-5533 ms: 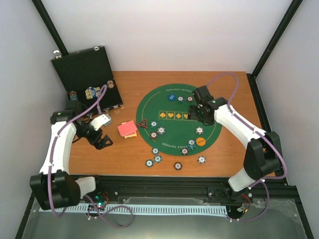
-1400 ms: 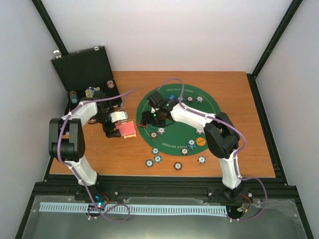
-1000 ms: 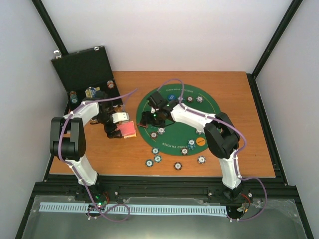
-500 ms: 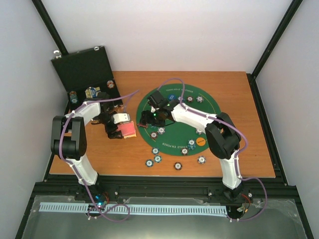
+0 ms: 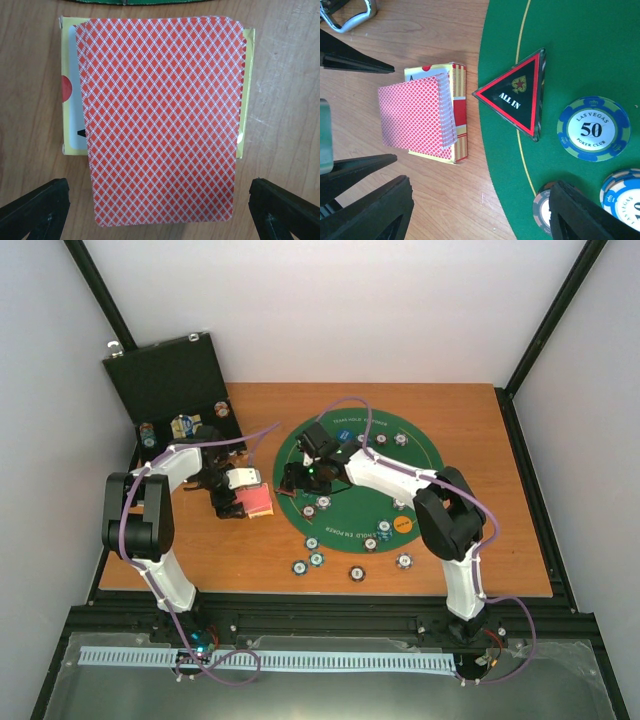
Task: Distribute texas hold em gaming equipment
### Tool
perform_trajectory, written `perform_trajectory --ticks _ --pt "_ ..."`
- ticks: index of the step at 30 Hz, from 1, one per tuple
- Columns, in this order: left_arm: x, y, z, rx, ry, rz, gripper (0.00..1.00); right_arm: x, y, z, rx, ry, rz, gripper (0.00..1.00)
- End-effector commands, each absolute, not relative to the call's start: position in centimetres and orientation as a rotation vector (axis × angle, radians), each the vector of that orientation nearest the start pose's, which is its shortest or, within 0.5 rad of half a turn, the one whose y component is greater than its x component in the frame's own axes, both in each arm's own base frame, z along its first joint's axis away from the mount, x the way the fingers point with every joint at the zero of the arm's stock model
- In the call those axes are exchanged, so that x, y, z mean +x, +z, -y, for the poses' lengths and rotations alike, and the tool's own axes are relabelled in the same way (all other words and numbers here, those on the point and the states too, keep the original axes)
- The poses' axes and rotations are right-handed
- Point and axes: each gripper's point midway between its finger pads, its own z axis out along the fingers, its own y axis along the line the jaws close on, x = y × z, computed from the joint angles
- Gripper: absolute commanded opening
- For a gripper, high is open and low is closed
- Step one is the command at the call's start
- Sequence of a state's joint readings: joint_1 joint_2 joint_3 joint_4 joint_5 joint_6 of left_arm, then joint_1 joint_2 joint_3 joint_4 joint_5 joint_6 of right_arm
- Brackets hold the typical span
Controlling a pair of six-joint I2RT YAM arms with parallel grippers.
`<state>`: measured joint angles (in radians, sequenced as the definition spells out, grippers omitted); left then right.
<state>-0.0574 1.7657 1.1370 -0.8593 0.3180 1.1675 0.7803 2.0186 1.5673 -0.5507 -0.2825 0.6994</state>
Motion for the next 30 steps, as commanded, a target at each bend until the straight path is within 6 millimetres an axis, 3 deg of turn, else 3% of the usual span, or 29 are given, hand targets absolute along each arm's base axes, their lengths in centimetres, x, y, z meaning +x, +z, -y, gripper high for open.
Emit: perform_trajectory --ticks 1,12,24,30 --pt "32.5 3.9 7.7 1.71 -0.334 -2.309 1.0 32.8 11.8 -39.5 -0.244 0.894 -2.724 0.74" --pt "32.7 3.3 7.8 1.715 -0.346 -2.315 1.0 32.5 12.3 -38.9 -0.23 0.916 -2.714 0.74" --pt "33.3 2.4 7.9 1.713 -0.357 -2.323 1.0 31.4 11.9 -35.5 -0.127 0.986 -2.705 0.73" --pt "33.3 1.8 7.7 1.712 -0.358 -2.341 0.98 31.1 11.8 -35.1 -0.121 0.996 -2.704 0.71"
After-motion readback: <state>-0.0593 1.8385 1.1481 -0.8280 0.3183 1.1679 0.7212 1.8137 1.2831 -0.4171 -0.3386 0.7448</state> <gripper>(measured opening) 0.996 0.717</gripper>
